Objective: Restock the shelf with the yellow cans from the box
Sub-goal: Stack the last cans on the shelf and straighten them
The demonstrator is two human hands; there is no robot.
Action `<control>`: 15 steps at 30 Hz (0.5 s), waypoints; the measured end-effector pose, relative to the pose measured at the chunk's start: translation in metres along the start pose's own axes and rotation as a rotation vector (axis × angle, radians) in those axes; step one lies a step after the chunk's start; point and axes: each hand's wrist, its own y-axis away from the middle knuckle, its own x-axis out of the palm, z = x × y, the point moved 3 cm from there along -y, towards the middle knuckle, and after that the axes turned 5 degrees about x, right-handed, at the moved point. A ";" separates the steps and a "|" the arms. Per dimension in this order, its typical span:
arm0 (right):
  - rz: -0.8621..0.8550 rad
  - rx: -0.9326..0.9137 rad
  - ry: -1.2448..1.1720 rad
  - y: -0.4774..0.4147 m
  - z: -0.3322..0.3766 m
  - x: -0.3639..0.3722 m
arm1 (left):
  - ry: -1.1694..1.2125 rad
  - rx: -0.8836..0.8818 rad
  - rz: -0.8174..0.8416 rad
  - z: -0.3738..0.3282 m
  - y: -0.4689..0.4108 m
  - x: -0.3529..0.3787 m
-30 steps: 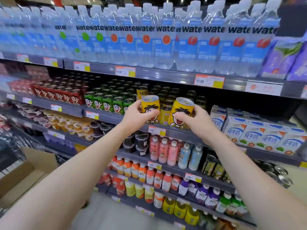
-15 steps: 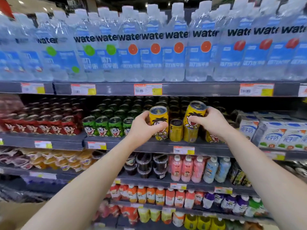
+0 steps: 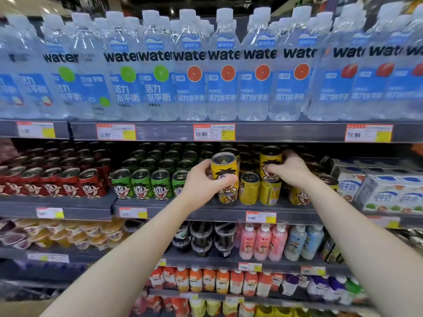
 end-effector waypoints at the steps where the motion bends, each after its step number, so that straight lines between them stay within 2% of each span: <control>1: -0.003 0.010 -0.005 -0.001 -0.003 0.002 | 0.004 -0.001 -0.001 0.000 -0.001 0.000; 15: 0.054 0.013 -0.003 0.003 -0.014 -0.002 | -0.037 0.013 0.005 -0.006 -0.004 0.022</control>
